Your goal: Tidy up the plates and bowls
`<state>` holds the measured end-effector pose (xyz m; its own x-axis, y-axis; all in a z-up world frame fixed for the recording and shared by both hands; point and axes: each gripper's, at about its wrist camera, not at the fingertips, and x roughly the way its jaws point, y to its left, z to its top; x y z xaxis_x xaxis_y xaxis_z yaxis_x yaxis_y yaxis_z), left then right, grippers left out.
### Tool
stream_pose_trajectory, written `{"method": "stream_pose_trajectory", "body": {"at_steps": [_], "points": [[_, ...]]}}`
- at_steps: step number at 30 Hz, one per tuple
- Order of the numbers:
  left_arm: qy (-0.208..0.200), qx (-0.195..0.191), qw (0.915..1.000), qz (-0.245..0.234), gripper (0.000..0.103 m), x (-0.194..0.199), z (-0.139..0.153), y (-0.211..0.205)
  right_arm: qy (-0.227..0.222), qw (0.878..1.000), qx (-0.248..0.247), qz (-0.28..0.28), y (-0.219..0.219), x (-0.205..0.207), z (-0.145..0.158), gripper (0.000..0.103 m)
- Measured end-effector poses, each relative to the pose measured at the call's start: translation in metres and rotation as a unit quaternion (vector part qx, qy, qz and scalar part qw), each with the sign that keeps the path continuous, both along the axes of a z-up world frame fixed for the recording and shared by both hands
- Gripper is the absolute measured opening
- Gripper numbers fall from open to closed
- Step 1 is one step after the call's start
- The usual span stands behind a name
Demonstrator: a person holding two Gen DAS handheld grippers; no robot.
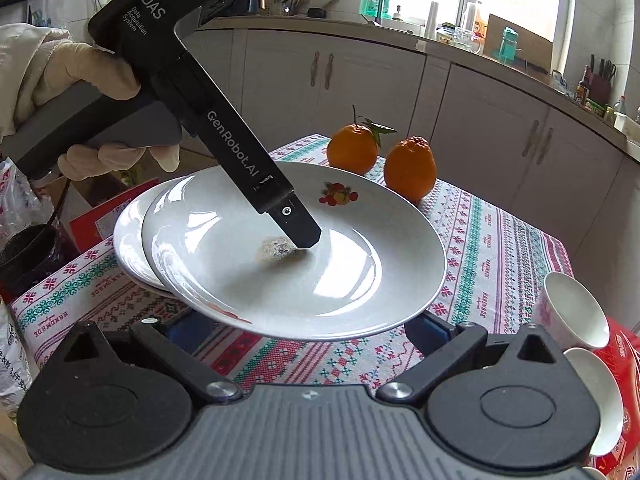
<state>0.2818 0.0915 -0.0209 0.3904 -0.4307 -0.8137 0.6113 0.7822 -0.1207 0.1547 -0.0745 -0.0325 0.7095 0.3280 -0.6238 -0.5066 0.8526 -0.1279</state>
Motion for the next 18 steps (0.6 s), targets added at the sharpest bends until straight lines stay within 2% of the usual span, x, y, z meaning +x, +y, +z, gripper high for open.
{"method": "stream_pose_trajectory", "body": {"at_steps": [18], "points": [[0.017, -0.017, 0.9978, 0.062, 0.086, -0.021, -0.02, 0.065, 0.008, 0.998, -0.024, 0.058, 0.047, -0.003, -0.005, 0.103]]}}
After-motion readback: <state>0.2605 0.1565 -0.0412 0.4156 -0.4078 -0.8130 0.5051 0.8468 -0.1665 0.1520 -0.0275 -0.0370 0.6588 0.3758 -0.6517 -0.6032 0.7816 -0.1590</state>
